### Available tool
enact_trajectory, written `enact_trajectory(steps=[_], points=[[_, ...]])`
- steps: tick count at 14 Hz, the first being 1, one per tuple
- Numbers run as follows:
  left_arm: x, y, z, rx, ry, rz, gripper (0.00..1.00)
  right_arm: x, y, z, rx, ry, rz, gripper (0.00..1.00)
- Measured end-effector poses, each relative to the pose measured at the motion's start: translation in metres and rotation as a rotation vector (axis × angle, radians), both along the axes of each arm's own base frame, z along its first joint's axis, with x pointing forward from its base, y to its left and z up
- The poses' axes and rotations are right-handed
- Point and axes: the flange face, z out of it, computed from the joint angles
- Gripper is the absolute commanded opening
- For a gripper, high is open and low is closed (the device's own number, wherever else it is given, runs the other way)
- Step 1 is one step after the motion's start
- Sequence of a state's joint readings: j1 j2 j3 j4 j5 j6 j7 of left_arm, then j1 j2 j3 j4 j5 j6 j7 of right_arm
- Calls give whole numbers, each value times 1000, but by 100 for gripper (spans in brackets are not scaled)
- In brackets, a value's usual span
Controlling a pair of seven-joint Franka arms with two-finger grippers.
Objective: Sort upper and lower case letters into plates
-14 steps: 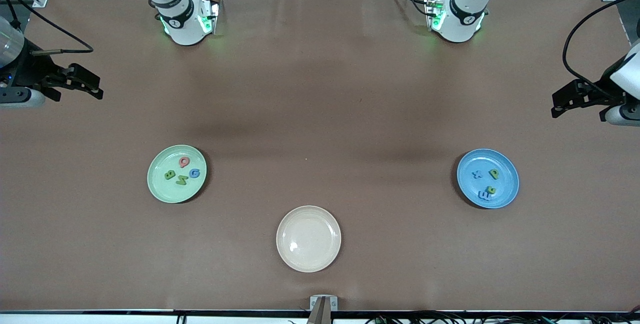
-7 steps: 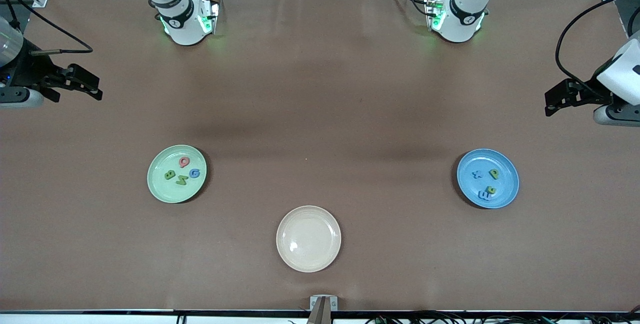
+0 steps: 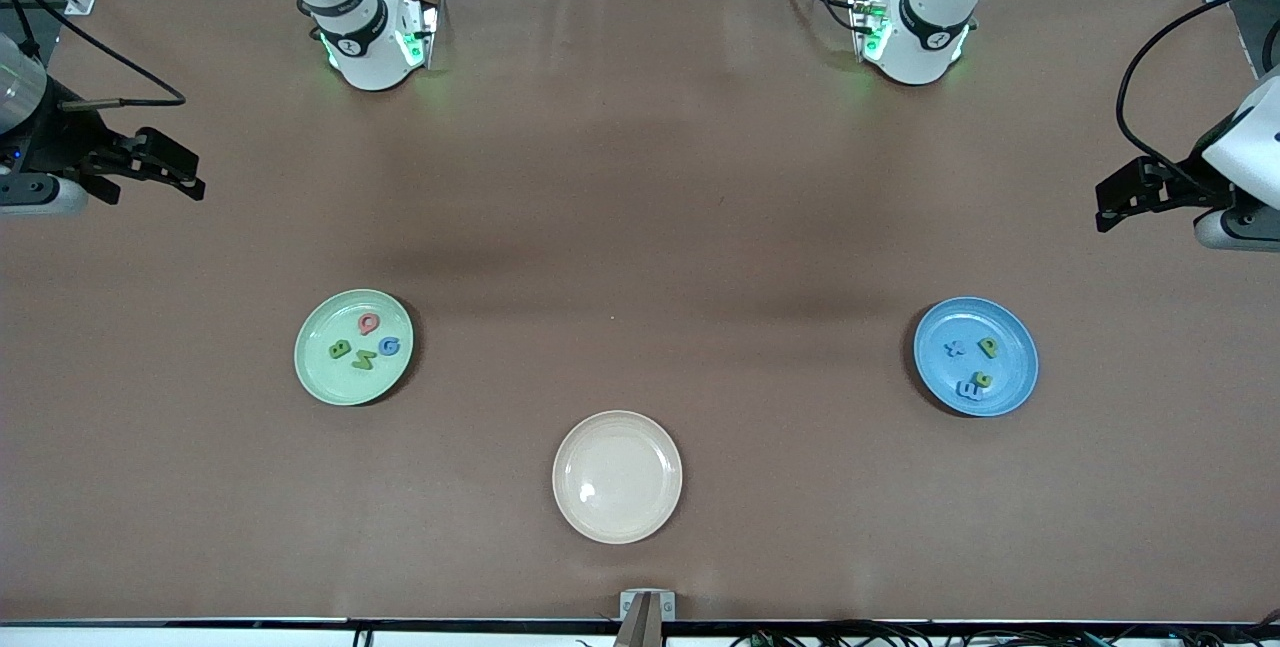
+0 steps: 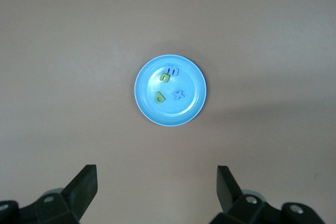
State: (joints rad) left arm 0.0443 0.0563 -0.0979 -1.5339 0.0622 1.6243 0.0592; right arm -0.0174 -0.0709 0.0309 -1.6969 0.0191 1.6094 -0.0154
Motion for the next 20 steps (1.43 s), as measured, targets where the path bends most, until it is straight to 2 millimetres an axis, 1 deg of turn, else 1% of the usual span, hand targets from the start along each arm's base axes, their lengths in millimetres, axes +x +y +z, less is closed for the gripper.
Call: enact_trajectory(steps=[4, 8, 11, 13, 15, 20], points=[[0, 5, 1, -16, 1, 12, 100, 0, -1, 1, 0, 0, -2, 100], [-4, 8, 6, -40, 8, 23, 100, 1, -1, 8, 0, -16, -3, 100], [-4, 8, 7, -40, 8, 23, 100, 2, -3, 20, 1, -43, -8, 100], [-4, 9, 10, -41, 1, 24, 100, 2, -4, 24, 1, -51, -10, 100], [-4, 8, 14, -45, -6, 24, 100, 2, -6, 24, 1, -50, -13, 100], [-4, 8, 15, -46, -9, 24, 100, 9, -12, 12, 2, -32, -23, 100]])
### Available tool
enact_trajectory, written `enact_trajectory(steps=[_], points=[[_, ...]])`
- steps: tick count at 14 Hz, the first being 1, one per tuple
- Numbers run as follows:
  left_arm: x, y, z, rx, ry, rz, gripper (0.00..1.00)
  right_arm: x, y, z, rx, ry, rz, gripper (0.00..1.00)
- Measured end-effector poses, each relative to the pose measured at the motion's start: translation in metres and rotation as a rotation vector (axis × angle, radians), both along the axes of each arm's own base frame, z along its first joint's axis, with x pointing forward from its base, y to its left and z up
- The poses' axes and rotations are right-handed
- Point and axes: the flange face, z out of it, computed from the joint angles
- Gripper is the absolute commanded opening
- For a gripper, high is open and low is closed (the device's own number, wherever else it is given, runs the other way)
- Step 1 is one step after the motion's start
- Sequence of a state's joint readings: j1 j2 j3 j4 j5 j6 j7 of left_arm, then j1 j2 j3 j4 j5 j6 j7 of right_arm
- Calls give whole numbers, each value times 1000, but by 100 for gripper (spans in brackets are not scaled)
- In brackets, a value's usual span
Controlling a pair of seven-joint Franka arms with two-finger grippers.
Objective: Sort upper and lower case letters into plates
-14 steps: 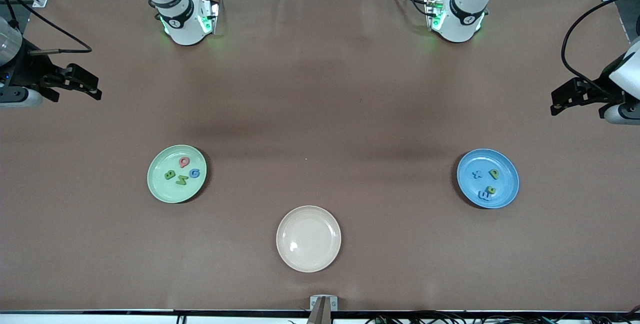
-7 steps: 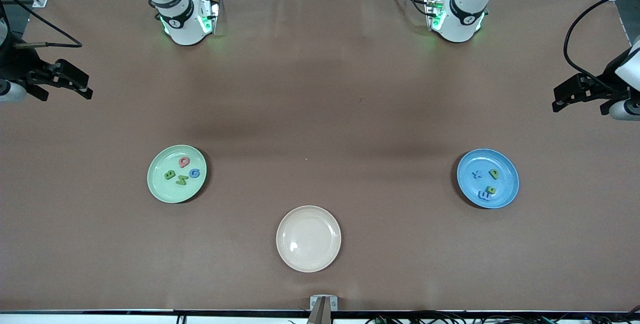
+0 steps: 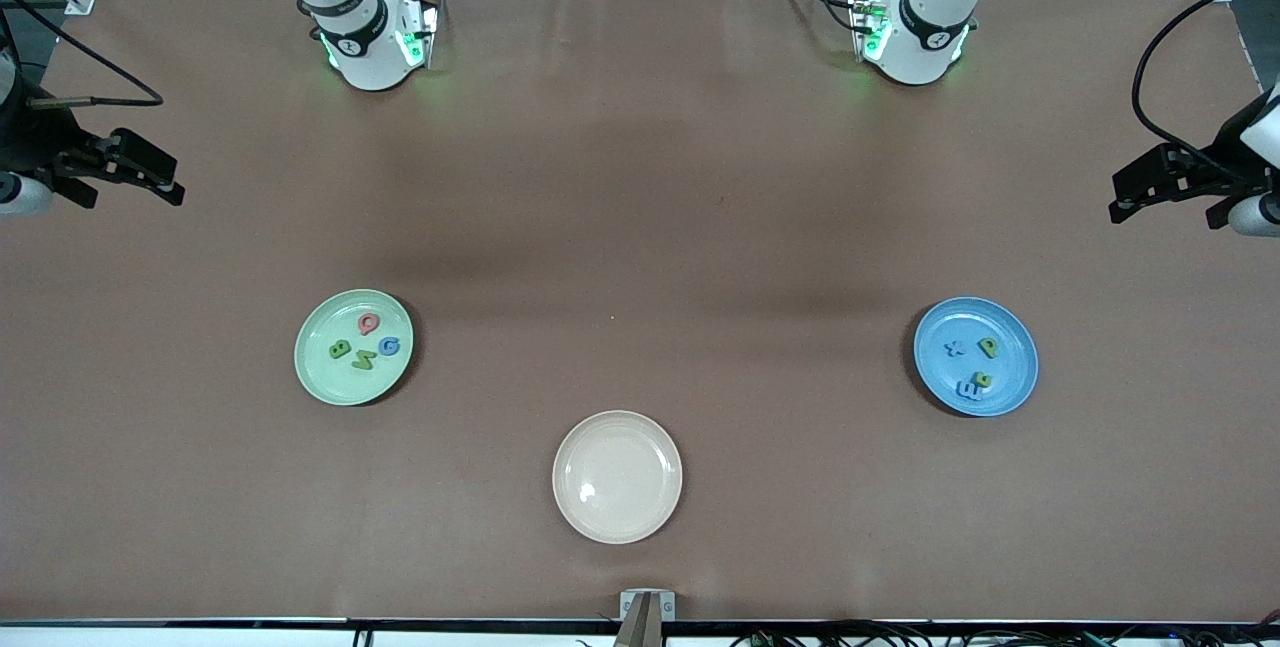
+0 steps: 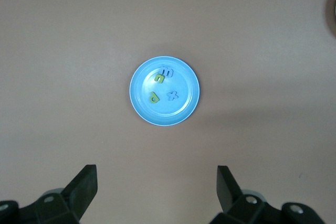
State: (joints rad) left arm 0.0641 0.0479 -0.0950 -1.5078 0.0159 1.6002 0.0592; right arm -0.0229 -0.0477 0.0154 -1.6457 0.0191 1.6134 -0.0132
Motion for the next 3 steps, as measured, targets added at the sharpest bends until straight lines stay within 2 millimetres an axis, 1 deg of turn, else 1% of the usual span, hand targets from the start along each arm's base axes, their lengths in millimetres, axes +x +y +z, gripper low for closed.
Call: enact_trajectory(steps=[3], points=[[0, 0, 0, 0, 0, 0, 100, 1, -2, -1, 0, -1, -4, 100]])
